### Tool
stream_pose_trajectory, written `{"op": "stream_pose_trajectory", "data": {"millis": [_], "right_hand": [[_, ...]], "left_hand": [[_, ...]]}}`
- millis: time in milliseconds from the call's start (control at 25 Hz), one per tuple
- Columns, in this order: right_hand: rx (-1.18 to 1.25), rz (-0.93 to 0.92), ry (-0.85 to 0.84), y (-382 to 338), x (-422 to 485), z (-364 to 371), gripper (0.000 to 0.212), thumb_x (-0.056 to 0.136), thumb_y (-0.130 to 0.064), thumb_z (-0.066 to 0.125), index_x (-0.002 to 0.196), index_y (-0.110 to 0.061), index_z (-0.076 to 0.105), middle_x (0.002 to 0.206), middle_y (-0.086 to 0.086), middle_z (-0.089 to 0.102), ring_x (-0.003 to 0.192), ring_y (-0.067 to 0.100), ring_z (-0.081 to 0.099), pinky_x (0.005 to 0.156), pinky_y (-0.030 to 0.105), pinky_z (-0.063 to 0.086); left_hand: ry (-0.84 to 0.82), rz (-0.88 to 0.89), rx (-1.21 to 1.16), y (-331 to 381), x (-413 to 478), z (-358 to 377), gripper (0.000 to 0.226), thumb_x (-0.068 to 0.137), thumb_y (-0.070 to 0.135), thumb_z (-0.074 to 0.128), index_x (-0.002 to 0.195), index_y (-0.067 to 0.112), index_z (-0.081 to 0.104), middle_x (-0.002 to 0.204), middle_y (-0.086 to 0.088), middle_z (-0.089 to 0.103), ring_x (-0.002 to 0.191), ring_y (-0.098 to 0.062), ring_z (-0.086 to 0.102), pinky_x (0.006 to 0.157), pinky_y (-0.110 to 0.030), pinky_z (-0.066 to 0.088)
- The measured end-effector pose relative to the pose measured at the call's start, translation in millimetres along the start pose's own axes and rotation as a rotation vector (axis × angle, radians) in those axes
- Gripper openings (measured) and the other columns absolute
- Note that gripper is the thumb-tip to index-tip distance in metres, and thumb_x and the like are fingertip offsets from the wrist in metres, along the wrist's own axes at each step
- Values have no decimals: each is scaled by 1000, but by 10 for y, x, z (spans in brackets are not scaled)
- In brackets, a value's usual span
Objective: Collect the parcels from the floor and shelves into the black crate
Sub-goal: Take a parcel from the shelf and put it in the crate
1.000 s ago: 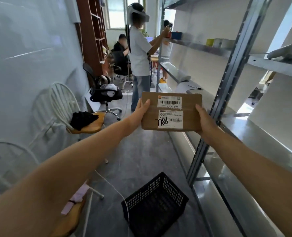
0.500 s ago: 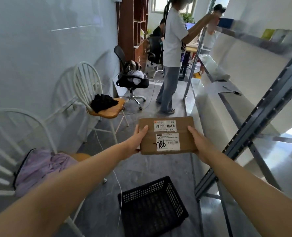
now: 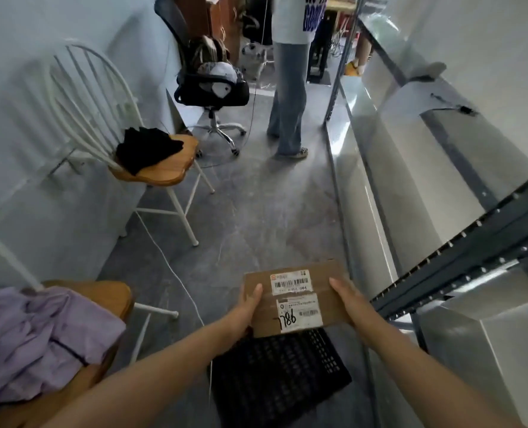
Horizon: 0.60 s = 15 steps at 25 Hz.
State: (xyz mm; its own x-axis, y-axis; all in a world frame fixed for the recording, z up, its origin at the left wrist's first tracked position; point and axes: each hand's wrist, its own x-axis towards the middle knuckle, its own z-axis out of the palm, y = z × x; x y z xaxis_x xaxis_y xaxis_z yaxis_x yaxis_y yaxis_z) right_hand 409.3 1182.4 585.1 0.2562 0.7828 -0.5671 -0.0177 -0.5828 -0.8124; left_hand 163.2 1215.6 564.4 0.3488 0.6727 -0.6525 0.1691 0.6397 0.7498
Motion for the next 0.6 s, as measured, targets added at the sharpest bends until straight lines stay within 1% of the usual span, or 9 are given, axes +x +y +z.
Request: {"op": "stream_pose_trajectory", "data": {"millis": [80, 160, 240, 280, 360, 440, 520, 600], "right_hand": [[7, 74, -31, 456, 365, 86, 67, 83, -44, 62, 142, -22, 38, 126, 10, 60, 105, 24, 63, 99, 43, 48], [-5, 116, -28, 913, 783, 172, 63, 83, -43, 63, 138, -22, 41, 121, 9, 63, 103, 24, 64, 95, 42, 50], [2, 123, -28, 1410, 1233, 226, 54, 83, -42, 63, 131, -27, 45, 107, 1, 66, 95, 19, 66, 83, 34, 54], [5, 123, -28, 1635, 1441, 239, 49, 83, -42, 63, 128, -29, 47, 102, -3, 67, 92, 17, 66, 76, 30, 53], [10, 139, -26, 2119, 1850, 229, 42, 84, -42, 62, 122, -32, 47, 97, -5, 67, 87, 13, 67, 69, 24, 52], [10, 159, -16, 2653, 2321, 171, 34, 84, -42, 62, 114, -35, 47, 91, -8, 66, 80, 9, 67, 60, 19, 51], [-5, 188, -28, 3221, 2809, 100, 33, 84, -43, 63, 113, -30, 54, 90, -7, 69, 76, 9, 70, 55, 16, 51], [-46, 205, -46, 3736, 3229, 72, 40, 84, -42, 63, 119, -23, 58, 94, -5, 70, 80, 11, 70, 56, 16, 52]], "left_hand": [[40, -8, -33, -448, 421, -9, 77, 82, 68, 35, 147, 36, 8, 141, 5, 44, 123, -16, 48, 108, -40, 36], [88, -13, -62, -880, 894, -45, 76, 84, 65, 36, 148, 32, 10, 136, 7, 45, 116, -12, 51, 106, -36, 38], [126, -11, -87, -1331, 1408, -55, 72, 86, 62, 36, 147, 28, 17, 129, 7, 46, 113, -12, 52, 104, -34, 40], [127, -20, -104, -1527, 1643, -51, 69, 87, 61, 35, 146, 28, 20, 130, 5, 47, 115, -14, 51, 105, -35, 39], [99, -42, -167, -1959, 2118, -7, 63, 90, 59, 35, 144, 28, 26, 135, -1, 50, 119, -21, 54, 106, -42, 41], [80, -58, -238, -2431, 2639, 52, 56, 93, 53, 37, 142, 28, 29, 134, -7, 54, 115, -26, 58, 102, -47, 45], [81, -80, -254, -2910, 3136, 119, 55, 94, 46, 40, 143, 25, 27, 132, -9, 54, 113, -26, 59, 100, -48, 46], [103, -95, -223, -3372, 3522, 184, 59, 93, 44, 43, 144, 22, 23, 132, -9, 51, 112, -25, 58, 100, -44, 46]]}}
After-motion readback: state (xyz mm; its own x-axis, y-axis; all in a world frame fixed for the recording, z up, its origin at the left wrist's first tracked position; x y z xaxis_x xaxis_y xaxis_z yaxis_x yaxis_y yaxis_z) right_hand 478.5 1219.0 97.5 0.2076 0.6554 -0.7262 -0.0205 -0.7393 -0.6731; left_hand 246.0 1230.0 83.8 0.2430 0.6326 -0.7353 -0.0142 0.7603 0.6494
